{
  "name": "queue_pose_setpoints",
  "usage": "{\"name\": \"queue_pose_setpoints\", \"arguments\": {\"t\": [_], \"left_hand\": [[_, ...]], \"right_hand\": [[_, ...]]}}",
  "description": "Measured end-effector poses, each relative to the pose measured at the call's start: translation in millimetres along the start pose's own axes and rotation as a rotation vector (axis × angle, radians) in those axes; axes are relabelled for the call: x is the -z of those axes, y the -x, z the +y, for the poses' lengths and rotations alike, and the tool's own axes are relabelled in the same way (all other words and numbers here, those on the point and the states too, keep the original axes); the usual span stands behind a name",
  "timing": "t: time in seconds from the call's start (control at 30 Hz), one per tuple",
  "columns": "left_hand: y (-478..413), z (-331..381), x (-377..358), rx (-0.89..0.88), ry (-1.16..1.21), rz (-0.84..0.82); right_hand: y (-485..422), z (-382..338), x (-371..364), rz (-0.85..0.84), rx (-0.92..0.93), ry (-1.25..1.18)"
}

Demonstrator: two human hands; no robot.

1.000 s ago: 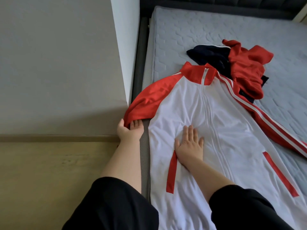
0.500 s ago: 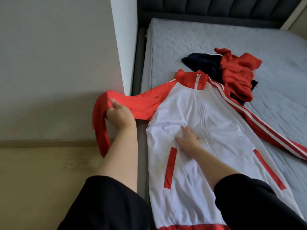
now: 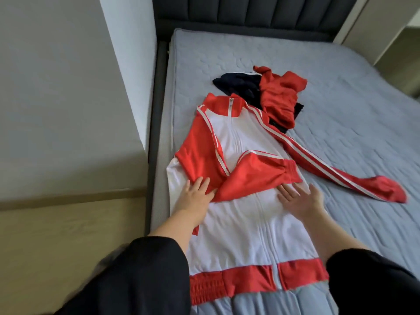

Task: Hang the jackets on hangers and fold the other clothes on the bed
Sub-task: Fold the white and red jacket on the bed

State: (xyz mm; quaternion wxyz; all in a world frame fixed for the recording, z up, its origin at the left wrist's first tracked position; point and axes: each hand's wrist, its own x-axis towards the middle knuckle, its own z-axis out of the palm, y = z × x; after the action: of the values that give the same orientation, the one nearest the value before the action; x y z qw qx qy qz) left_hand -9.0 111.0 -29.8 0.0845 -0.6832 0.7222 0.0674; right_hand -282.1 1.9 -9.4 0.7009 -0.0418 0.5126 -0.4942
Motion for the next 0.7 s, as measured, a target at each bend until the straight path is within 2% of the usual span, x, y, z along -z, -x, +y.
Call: {"name": "queue_pose_setpoints", "arguments": {"t": [0.1, 0.2, 0.27, 0.33, 0.4, 0.5, 0.57, 0.7], "left_hand": [[2, 6, 1, 0.047, 0.053, -0.017], [1, 12, 3, 0.118, 0.209, 0.039], [0, 17, 8, 0.298, 0.456, 0.215], [-1, 23, 21, 0.611, 0.810, 0.393], [-7, 25, 28, 0.910, 1.224, 0.423], [-16, 20, 28, 1.098, 1.617, 0.379], [-18, 17, 25, 1.090, 1.638, 0.381], [-15, 23, 33, 0.899, 1.294, 0.480]], "right_hand": [[5, -2, -1, 0.009, -0.002, 0.006], [3, -1, -13, 0.034, 0.010, 0.148], [1, 2, -22, 0.027, -0.023, 0.207], [-1, 5, -29, 0.038, -0.033, 0.181], [-2, 6, -37, 0.046, -0.016, 0.139], [-2, 9, -41, 0.076, 0.044, 0.189], [-2, 9, -37, 0.120, 0.099, 0.190], [21, 17, -2, 0.275, 0.183, 0.101]]}}
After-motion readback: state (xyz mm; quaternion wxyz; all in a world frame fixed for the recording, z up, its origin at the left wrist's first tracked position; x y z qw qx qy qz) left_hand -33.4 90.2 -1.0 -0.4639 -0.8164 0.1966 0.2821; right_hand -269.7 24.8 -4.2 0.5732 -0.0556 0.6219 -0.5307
